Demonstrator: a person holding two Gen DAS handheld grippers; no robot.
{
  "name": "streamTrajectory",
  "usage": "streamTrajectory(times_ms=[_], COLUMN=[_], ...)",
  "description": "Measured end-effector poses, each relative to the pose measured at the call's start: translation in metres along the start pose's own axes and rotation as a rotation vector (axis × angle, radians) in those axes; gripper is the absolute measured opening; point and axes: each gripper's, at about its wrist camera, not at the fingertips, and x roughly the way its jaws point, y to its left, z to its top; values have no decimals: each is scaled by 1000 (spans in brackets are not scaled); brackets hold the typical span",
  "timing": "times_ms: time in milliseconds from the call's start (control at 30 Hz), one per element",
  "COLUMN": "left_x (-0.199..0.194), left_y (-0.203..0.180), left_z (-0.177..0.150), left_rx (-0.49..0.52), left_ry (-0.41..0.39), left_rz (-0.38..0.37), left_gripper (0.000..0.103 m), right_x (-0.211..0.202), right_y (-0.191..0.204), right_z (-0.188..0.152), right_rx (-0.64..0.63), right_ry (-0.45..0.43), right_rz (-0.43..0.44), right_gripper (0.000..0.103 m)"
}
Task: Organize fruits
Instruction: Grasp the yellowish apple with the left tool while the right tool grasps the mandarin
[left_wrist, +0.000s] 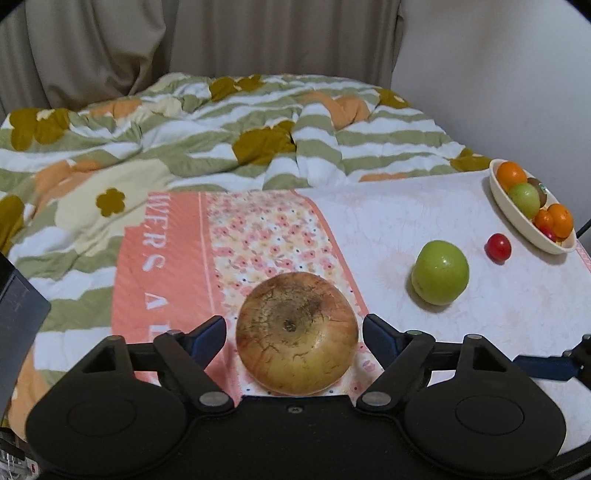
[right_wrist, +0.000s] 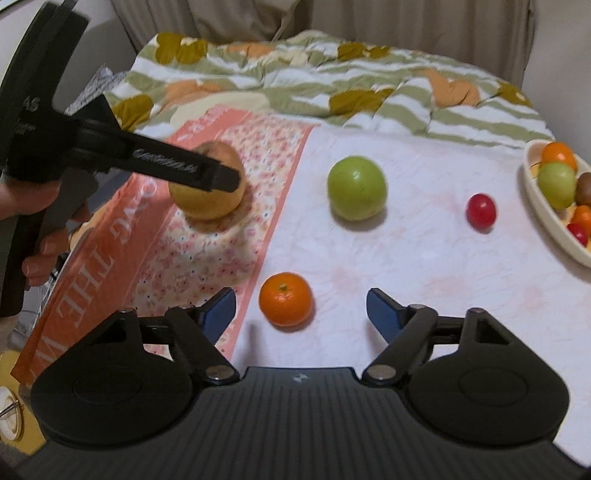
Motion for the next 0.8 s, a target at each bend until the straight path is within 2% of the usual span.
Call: streamTrajectory(times_ms=[67,300,567,667,800], left_x=[5,4,-2,-5,-11], left_y=[1,4,7,8,10], left_z=[-1,-4,-12,-15,-20], left_rx=[-7,-8,13,4,-21], left_ry=[13,6,-5,-9,-13], left_rz=[-9,-22,8,10,5], left_gripper=[77,77,77,77,77], right_x=[5,17,26,27,26], right_y=[3,8,11,12,12], right_z=[0,1,0,0,-2], right_rx=[-3,-5,-19,-24,-41], right_ry=[12,41,47,45,32], right_rz=[1,2,3,2,6], right_gripper=[88,77,66,53,52])
